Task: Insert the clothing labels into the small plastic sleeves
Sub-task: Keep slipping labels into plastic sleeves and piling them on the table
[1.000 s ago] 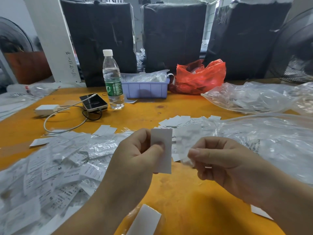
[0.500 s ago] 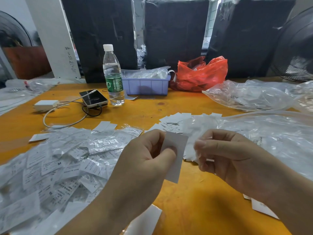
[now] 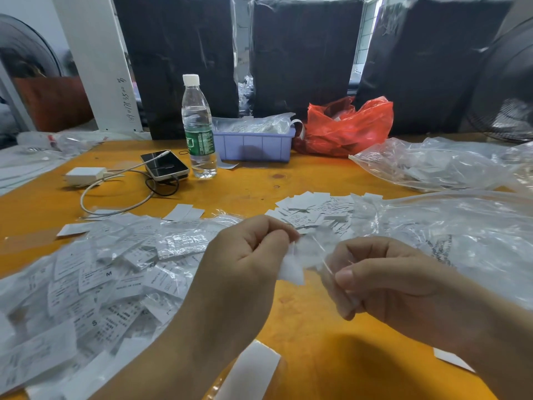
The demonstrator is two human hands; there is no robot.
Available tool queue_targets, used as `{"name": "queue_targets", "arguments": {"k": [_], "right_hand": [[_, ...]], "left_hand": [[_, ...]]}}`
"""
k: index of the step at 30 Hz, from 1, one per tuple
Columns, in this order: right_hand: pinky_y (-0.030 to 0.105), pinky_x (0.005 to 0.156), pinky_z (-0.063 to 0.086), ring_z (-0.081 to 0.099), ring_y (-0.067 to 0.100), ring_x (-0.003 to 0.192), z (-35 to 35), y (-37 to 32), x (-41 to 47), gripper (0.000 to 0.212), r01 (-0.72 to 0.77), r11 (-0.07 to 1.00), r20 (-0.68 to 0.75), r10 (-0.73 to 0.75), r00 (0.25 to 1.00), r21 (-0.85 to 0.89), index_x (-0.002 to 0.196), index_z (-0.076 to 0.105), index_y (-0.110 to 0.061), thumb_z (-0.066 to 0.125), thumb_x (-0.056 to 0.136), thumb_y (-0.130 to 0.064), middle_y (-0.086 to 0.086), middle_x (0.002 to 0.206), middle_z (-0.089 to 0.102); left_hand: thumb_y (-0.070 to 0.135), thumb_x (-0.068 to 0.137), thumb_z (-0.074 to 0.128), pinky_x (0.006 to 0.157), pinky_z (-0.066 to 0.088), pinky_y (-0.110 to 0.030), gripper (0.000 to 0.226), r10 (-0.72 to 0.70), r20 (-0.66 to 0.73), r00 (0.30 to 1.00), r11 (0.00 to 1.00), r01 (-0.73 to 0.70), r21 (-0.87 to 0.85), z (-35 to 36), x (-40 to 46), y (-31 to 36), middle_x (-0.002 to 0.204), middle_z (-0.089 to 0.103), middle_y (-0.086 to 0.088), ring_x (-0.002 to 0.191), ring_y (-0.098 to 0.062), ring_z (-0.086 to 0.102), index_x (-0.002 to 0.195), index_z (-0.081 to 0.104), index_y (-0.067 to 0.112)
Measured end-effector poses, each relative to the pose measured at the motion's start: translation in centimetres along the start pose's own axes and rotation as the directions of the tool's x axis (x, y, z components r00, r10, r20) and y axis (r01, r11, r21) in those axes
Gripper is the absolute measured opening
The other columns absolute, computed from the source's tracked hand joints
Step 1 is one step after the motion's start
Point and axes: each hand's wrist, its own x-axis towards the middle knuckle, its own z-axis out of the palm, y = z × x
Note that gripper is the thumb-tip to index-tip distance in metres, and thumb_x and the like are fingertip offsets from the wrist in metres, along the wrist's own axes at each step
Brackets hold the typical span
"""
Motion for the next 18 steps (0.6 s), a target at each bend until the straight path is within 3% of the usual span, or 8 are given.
{"name": "queue_targets", "arguments": {"k": [3, 5, 8, 10, 15, 18], "right_hand": [[0.023, 0.057, 0.042, 0.047, 0.017, 0.055, 0.04, -0.07, -0.08, 0.012, -0.014, 1.000, 0.033, 0.015, 0.999, -0.024, 0.057, 0.063, -0.010, 0.069, 0.061, -0.020, 0.011, 0.060, 0.054], [0.023, 0.057, 0.042, 0.047, 0.016, 0.055, 0.03, -0.08, -0.10, 0.013, -0.034, 0.999, 0.053, 0.036, 0.998, -0.041, 0.060, 0.063, -0.007, 0.069, 0.062, -0.019, 0.011, 0.060, 0.054], [0.022, 0.056, 0.043, 0.049, 0.016, 0.055, 0.01, -0.08, -0.12, 0.018, -0.044, 0.997, 0.020, 0.045, 0.999, -0.058, 0.065, 0.062, -0.003, 0.070, 0.061, -0.019, 0.011, 0.059, 0.054], [0.022, 0.054, 0.043, 0.049, 0.016, 0.053, -0.10, -0.14, -0.06, 0.015, -0.028, 0.998, -0.048, 0.026, 0.998, -0.054, 0.068, 0.062, -0.001, 0.070, 0.062, -0.012, 0.010, 0.058, 0.053], [0.025, 0.051, 0.043, 0.047, 0.017, 0.050, -0.55, -0.15, 0.26, 0.006, 0.047, 0.999, -0.226, -0.046, 0.973, -0.003, 0.065, 0.063, -0.006, 0.064, 0.068, -0.011, 0.007, 0.057, 0.051], [0.025, 0.052, 0.045, 0.050, 0.016, 0.054, -0.61, 0.25, 0.34, 0.015, 0.021, 0.999, -0.214, -0.027, 0.976, -0.033, 0.075, 0.067, -0.009, 0.073, 0.069, -0.021, 0.006, 0.062, 0.055]], "left_hand": [[0.055, 0.078, 0.044, 0.059, 0.044, -0.024, 0.038, -0.017, 0.071, 0.997, 0.998, 0.021, -0.051, -0.08, 0.04, 0.10, 0.077, 0.068, 0.005, 0.060, -0.001, 0.057, 0.077, 0.073, 0.030], [0.062, 0.075, 0.049, 0.056, 0.041, -0.031, 0.042, 0.001, 0.109, 0.994, 1.000, 0.001, -0.017, -0.10, -0.03, 0.08, 0.074, 0.066, -0.004, 0.062, -0.006, 0.057, 0.078, 0.072, 0.028], [0.051, 0.073, 0.057, 0.051, 0.037, -0.039, 0.032, 0.039, 0.160, 0.986, 0.999, -0.044, 0.027, 0.19, -0.31, 0.20, 0.072, 0.057, -0.018, 0.058, -0.015, 0.048, 0.079, 0.070, 0.022], [0.042, 0.075, 0.059, 0.051, 0.037, -0.035, 0.022, 0.045, 0.170, 0.984, 0.999, -0.049, 0.021, 0.28, -0.29, 0.14, 0.067, 0.055, -0.016, 0.055, -0.014, 0.046, 0.078, 0.070, 0.024], [0.045, 0.077, 0.060, 0.053, 0.040, -0.024, 0.019, 0.059, 0.130, 0.990, 0.998, -0.058, -0.011, 0.18, -0.20, -0.05, 0.071, 0.060, -0.013, 0.058, -0.012, 0.050, 0.080, 0.070, 0.029], [0.044, 0.074, 0.062, 0.051, 0.038, -0.014, 0.016, 0.098, 0.086, 0.991, 0.995, -0.098, -0.014, 0.26, -0.29, 0.10, 0.065, 0.062, -0.001, 0.056, -0.004, 0.052, 0.077, 0.070, 0.031]]}}
